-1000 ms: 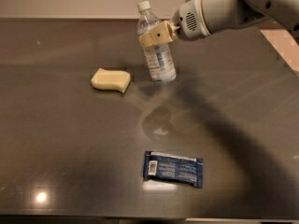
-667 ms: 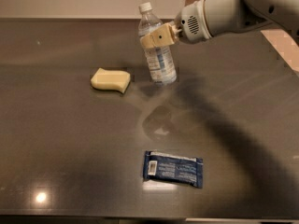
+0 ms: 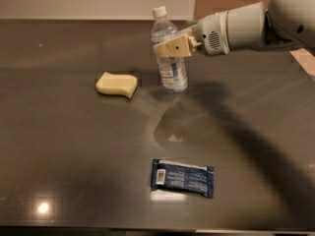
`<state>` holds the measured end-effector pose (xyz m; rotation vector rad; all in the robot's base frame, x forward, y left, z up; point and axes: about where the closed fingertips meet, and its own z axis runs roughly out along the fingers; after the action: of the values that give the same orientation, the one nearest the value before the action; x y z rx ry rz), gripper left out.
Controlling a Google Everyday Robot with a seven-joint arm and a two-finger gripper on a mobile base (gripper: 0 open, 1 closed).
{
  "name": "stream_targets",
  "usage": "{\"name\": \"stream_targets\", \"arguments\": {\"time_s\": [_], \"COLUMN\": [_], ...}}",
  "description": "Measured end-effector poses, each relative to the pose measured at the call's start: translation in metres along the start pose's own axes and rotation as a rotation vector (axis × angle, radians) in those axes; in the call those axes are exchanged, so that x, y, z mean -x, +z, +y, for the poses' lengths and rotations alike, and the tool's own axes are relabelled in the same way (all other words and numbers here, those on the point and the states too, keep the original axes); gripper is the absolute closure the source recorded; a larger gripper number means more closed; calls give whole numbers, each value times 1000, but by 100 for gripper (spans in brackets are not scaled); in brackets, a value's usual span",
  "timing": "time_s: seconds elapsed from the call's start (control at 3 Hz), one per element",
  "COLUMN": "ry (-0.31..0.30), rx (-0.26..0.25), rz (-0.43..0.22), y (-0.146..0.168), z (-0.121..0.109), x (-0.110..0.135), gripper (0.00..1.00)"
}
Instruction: Place blue plastic bottle upright
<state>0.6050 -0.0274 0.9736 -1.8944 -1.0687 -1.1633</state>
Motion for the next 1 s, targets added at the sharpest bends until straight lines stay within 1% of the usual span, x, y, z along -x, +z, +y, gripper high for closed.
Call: {"name": "stream_targets", "arguments": {"time_s": [0.33, 0.67, 1.0], "ry": [-62, -81, -57], "rx": [-28, -43, -50], "rz": [57, 97, 135], "y": [-6, -13, -21], "z": [-3, -4, -2], "x": [3, 9, 19], "gripper": [100, 100, 100]}}
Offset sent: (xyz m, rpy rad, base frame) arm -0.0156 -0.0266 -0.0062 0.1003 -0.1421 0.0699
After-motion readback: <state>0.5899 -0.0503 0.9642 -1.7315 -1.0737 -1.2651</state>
